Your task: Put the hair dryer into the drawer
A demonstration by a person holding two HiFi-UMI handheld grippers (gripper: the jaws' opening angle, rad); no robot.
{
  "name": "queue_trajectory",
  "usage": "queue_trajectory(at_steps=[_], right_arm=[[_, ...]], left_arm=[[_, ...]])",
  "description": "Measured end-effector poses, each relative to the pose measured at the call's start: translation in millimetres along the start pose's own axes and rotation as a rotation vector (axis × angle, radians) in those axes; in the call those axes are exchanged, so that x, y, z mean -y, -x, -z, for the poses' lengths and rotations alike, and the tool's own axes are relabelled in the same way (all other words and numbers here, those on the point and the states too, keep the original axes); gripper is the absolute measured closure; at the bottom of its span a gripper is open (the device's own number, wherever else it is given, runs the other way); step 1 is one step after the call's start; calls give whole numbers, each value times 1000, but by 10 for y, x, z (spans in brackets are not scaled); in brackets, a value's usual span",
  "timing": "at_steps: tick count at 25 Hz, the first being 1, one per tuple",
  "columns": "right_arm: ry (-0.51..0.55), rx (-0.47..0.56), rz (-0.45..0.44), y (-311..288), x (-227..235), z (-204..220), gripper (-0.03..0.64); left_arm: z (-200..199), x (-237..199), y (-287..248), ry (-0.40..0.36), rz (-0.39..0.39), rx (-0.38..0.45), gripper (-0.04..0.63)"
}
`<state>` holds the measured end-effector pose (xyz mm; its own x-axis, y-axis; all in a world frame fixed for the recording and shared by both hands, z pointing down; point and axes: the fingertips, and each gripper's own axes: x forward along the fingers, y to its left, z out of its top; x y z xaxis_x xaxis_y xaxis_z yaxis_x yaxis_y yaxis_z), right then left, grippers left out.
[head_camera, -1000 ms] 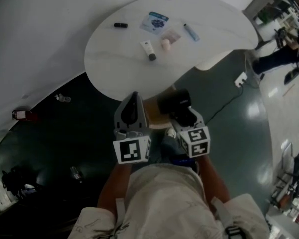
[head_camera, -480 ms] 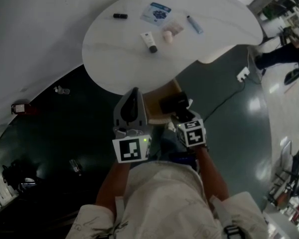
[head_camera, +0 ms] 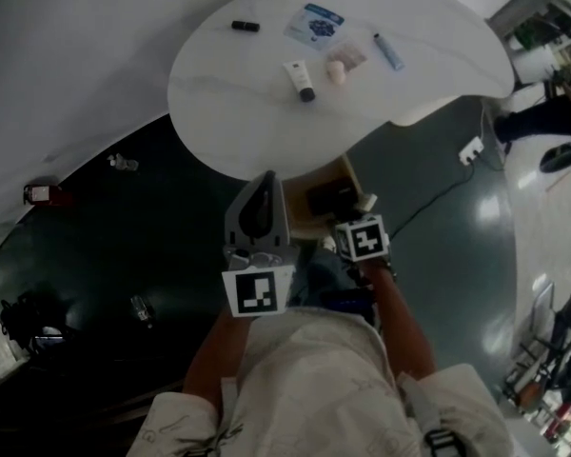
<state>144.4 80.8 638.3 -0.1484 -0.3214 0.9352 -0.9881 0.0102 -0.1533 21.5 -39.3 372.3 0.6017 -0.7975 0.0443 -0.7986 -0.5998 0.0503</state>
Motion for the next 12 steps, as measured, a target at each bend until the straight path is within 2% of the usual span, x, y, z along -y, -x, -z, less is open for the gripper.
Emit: queue_trajectory(at_steps=[12], right_arm=[[47,-85,-22,-512,-75,-280,348]], left_arm=[[-9,-439,207,0,-129,-2,594]])
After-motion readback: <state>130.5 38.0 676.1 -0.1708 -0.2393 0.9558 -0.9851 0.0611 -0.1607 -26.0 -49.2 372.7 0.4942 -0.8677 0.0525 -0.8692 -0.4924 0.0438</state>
